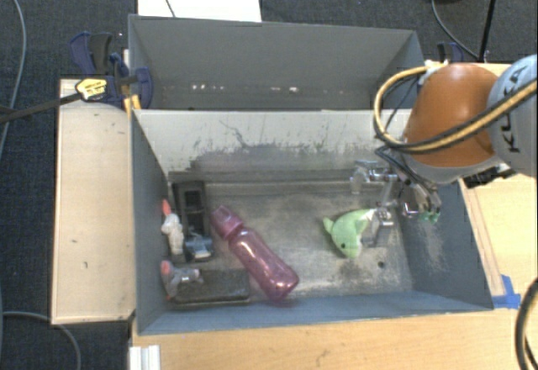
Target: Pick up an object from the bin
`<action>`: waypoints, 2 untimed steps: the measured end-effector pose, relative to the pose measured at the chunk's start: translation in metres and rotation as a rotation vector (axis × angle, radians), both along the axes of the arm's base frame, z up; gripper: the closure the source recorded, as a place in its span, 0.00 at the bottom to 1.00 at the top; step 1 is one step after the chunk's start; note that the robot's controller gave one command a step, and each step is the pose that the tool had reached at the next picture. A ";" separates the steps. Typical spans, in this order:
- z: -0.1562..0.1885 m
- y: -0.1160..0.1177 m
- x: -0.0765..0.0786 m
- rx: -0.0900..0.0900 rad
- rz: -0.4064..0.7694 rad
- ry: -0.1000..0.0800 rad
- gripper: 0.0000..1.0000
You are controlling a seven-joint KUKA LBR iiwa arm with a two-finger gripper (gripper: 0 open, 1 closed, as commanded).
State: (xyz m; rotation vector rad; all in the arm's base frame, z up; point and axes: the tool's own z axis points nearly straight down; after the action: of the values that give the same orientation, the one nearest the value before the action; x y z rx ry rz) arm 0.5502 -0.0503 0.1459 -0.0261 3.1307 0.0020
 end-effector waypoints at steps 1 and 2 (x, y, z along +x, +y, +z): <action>-0.042 0.000 0.006 -0.003 0.251 -0.001 0.00; -0.074 0.001 0.007 -0.003 0.239 0.002 1.00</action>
Offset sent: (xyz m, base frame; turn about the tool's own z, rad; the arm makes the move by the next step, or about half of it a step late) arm 0.0061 0.0021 -0.0759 -0.2403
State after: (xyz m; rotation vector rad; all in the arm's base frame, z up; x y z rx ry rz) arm 0.5571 -0.0488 0.0723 -0.4002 3.1078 -0.0003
